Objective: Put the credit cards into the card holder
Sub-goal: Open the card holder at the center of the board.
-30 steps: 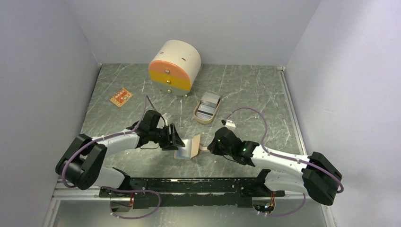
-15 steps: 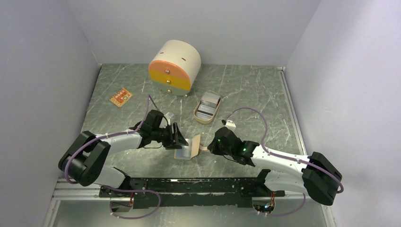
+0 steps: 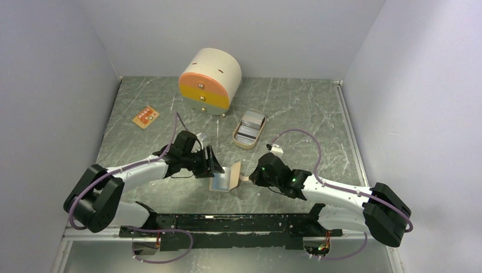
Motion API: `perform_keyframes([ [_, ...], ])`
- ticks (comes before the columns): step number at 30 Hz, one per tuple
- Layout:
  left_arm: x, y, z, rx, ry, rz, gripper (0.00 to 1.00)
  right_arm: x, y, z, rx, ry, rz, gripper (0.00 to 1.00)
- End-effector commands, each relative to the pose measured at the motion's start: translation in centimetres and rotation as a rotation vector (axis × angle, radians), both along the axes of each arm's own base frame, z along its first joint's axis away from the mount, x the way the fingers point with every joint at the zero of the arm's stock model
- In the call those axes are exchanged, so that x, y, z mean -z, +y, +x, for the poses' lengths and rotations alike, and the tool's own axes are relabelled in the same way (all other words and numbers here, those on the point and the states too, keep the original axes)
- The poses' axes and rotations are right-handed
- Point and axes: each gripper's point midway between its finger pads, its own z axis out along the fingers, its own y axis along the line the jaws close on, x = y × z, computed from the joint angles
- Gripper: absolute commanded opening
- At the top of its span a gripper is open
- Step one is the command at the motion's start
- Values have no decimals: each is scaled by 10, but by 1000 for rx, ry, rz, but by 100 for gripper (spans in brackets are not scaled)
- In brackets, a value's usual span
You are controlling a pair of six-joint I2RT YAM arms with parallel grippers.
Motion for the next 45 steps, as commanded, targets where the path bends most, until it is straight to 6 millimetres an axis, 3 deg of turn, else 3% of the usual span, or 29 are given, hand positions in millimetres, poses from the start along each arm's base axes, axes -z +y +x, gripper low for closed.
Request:
perform_keyframes([
  [1, 2, -7, 5, 13, -15, -11, 63, -1, -1, 3, 17, -5, 15, 0],
  [12, 3, -17, 7, 39, -11, -47, 62, -3, 3, 3, 5, -6, 24, 0],
  [19, -5, -31, 0, 69, 6, -132, 62, -7, 1, 5, 13, -5, 4, 19],
  [28, -15, -46, -5, 104, 14, -223, 61, -40, -1, 6, 18, -48, 38, 42],
  [34, -11, -49, -5, 101, 17, -220, 62, -92, 29, -4, -62, -95, 212, 43],
  [37, -9, -53, -5, 113, 25, -219, 61, -108, 48, -11, -101, -111, 270, 41],
  [45, -14, -54, -1, 102, 15, -203, 61, -93, 97, -28, -204, -72, 287, 31],
])
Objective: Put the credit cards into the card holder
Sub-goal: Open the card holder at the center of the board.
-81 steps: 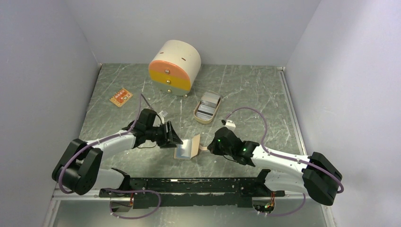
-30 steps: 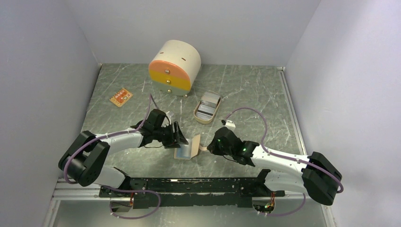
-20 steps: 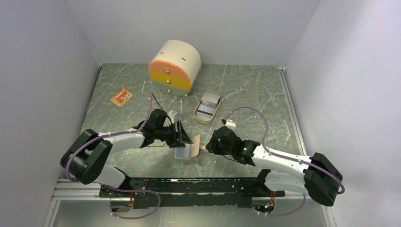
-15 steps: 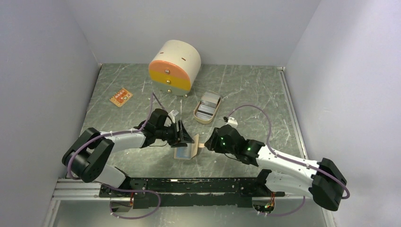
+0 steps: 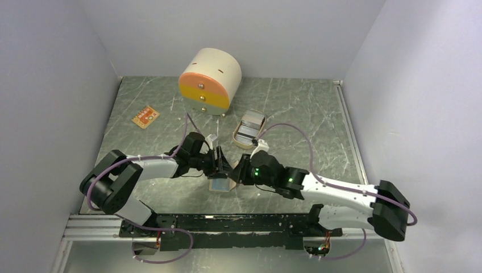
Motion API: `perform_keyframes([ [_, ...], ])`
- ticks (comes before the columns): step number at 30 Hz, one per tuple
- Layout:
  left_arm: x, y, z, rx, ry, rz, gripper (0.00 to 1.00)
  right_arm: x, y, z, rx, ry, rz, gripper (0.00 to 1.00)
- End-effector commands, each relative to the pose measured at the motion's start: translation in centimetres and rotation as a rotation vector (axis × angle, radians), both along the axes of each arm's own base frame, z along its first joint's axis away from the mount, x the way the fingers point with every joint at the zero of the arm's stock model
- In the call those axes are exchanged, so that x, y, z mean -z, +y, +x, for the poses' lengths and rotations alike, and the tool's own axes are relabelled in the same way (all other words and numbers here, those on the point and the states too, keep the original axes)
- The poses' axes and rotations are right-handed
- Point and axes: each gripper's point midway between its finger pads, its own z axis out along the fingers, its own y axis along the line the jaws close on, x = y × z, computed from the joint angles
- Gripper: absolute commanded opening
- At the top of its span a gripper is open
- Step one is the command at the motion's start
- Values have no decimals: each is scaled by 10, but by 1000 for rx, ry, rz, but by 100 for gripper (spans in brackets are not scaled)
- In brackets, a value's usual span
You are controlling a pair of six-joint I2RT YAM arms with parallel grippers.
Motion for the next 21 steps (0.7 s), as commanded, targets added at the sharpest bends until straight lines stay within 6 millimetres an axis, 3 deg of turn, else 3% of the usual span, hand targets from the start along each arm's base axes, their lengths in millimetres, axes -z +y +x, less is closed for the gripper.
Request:
perform_keyframes([
  [1, -15, -7, 7, 9, -38, -24, 61, -6, 30, -6, -48, -5, 41, 30],
  [5, -15, -7, 7, 5, -23, -11, 61, 11, 33, -1, -28, -18, -31, 30],
  [9, -16, 5, 14, -29, -8, 62, 61, 37, 20, 5, 19, -8, -140, 28],
  [16, -25, 56, 39, -183, -36, 136, 61, 70, -1, 8, 68, 8, -224, 28],
  [21, -12, 80, 34, -214, -49, 207, 59, 95, -18, 7, 100, 52, -247, 27],
])
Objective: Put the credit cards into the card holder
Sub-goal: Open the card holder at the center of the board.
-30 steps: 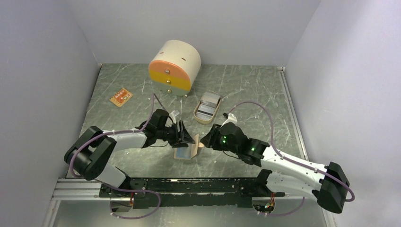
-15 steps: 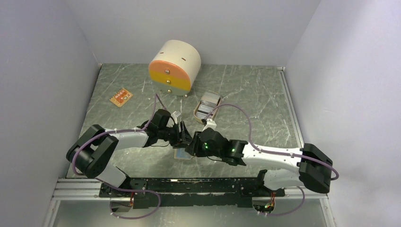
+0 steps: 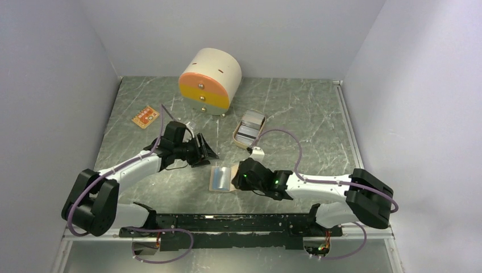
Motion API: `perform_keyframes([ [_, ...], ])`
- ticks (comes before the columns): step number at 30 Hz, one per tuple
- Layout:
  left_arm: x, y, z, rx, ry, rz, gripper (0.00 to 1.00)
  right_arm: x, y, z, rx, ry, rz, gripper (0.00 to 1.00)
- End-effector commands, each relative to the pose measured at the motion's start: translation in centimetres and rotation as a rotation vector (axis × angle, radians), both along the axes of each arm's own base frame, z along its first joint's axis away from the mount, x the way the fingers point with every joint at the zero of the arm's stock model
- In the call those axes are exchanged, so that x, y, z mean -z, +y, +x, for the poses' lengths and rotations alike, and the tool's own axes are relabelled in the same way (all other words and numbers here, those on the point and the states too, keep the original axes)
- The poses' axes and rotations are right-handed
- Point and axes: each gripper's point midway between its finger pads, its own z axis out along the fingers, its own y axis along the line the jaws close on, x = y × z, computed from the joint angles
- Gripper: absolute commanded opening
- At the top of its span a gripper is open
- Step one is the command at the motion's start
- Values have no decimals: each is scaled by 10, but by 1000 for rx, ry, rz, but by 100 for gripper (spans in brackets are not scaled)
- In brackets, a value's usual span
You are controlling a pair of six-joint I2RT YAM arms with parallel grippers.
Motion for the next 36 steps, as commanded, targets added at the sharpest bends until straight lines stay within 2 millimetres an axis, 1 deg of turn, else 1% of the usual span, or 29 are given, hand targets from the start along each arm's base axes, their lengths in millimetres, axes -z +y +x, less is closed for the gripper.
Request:
perform_keyframes([
  [1, 23, 20, -18, 4, 32, 95, 59, 26, -20, 4, 63, 21, -43, 26],
  [6, 41, 24, -32, 33, 55, 97, 61, 42, -31, 3, 81, 42, -72, 25],
  [9, 45, 20, -35, 60, 48, 69, 63, 56, -40, 3, 109, 81, -78, 23],
  [11, 43, 14, -36, 86, 34, 27, 64, 62, -41, 0, 107, 105, -55, 22],
  [16, 31, -1, -40, 140, 3, -95, 64, 62, -43, 0, 106, 103, -58, 22],
  [21, 33, -3, -38, 148, -5, -104, 62, 60, -42, 2, 107, 96, -49, 22],
  [26, 29, -9, -40, 175, -17, -159, 56, 61, -40, 1, 99, 102, -54, 22],
  [30, 28, -10, -38, 176, -23, -157, 44, 60, -40, 1, 99, 98, -52, 22],
  [34, 30, -8, -39, 175, -28, -142, 31, 56, -40, 3, 98, 86, -51, 22],
  [36, 30, -8, -38, 174, -30, -141, 29, 54, -38, 4, 92, 82, -47, 22],
])
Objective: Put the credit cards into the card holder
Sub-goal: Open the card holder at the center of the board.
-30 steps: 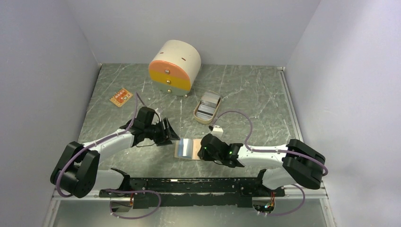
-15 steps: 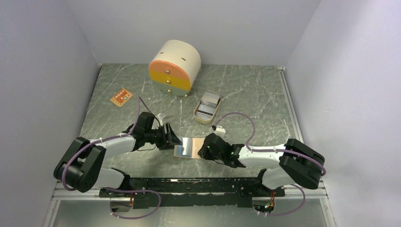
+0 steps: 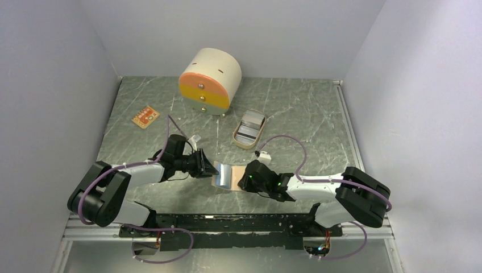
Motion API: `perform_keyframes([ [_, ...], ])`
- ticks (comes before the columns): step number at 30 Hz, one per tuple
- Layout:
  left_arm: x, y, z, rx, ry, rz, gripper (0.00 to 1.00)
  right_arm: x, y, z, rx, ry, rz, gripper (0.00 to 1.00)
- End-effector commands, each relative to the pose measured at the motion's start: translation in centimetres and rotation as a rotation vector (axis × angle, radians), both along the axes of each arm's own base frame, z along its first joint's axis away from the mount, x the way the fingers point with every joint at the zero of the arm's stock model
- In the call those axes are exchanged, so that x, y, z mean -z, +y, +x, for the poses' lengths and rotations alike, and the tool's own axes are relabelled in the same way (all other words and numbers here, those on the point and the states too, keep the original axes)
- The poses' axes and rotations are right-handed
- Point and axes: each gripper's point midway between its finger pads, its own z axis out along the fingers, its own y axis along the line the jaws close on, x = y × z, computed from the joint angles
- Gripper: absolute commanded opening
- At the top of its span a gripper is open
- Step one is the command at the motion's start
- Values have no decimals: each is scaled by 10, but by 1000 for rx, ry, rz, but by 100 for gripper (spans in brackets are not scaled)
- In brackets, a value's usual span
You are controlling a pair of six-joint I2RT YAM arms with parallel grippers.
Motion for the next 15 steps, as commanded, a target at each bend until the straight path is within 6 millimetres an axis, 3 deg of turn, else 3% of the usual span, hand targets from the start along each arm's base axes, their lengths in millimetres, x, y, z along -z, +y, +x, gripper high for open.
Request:
perform_keyframes([
  [1, -6, -4, 2, 23, -37, -28, 29, 6, -8, 0, 1, 1, -44, 22],
  [9, -5, -6, 5, 24, -42, -23, 32, 0, -5, 1, -7, -4, -33, 23],
  [13, -2, -8, 5, 34, -43, -10, 26, -7, -1, 3, -15, -14, -23, 24],
  [15, -2, -9, 4, 40, -44, -11, 17, -14, 3, 4, -23, -22, -12, 26],
])
